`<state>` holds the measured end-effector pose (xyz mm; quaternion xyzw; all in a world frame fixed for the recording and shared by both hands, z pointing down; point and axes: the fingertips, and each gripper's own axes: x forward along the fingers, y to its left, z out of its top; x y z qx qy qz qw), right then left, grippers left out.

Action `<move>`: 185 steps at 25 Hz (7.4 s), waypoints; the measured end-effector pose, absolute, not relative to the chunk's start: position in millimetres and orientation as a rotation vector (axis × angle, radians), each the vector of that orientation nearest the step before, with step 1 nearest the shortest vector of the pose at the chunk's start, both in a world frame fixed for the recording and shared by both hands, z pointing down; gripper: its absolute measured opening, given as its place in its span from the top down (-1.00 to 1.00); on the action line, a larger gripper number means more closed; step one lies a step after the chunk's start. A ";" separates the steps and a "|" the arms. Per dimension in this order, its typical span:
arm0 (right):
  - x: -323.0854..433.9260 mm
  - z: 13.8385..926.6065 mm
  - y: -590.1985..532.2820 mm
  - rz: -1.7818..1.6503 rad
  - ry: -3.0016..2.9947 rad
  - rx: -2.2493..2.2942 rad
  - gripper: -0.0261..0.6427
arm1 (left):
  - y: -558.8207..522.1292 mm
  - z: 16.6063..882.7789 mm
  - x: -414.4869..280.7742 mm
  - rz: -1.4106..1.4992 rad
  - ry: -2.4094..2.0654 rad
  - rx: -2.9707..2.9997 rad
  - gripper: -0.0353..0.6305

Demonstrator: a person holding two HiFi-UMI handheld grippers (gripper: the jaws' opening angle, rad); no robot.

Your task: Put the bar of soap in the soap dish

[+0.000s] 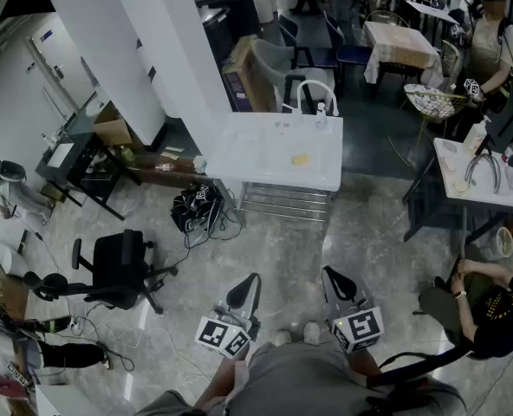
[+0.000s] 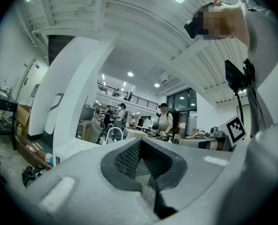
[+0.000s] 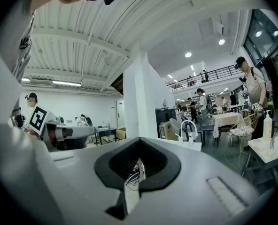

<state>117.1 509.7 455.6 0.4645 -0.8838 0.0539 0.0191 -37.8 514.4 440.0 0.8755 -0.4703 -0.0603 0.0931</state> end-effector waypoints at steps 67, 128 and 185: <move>24.0 445.7 219.1 0.079 -2.614 1.531 0.92 | 223.3 460.1 -118.8 -0.236 -1.429 2.534 0.92; 15.9 458.2 -123.7 0.077 -2.661 1.439 0.92 | -101.9 471.6 -95.2 -0.195 -1.369 2.628 0.91; 10.8 454.9 -269.9 -0.169 -2.607 1.403 -0.50 | -242.1 459.3 -109.8 -0.191 -1.398 2.654 0.91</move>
